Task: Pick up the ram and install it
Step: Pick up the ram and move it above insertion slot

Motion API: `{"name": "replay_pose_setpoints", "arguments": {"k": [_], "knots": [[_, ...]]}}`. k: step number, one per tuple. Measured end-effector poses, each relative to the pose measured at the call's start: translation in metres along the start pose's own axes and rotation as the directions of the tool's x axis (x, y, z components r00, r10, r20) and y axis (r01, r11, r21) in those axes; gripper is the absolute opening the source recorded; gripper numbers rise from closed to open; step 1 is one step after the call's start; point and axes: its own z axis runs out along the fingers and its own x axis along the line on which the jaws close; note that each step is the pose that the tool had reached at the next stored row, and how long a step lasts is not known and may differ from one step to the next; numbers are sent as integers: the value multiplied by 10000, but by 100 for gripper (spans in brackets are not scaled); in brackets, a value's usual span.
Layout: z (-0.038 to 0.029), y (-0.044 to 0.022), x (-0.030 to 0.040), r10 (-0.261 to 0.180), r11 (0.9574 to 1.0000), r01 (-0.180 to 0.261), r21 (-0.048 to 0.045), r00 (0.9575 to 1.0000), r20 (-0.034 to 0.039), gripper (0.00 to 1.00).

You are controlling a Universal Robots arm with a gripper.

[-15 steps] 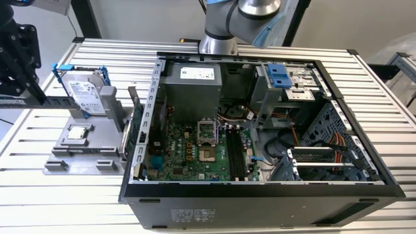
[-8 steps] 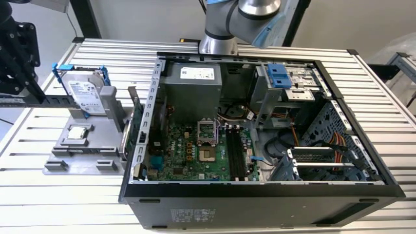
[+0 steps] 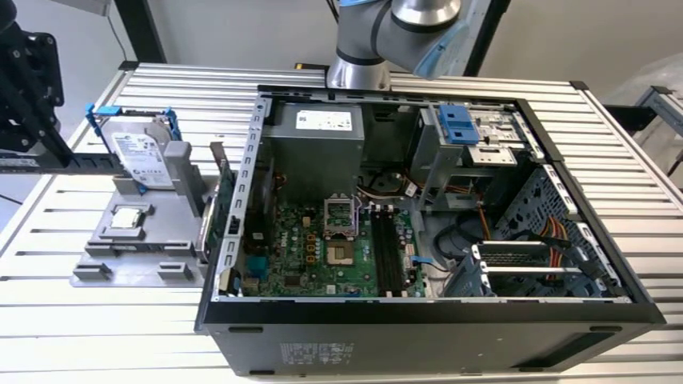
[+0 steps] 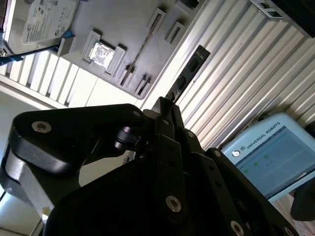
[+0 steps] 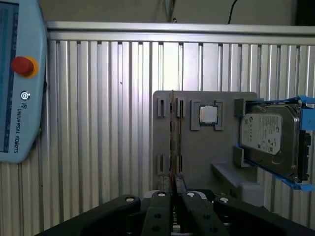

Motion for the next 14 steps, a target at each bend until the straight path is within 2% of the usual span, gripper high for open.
{"name": "replay_pose_setpoints", "arguments": {"k": [4, 14], "knots": [[-3, -12, -2, 3, 10000, -3, -4, 10000, -3, 0], [-1, -172, -2, 2, 10000, -2, -1, 10000, -1, 0]]}}
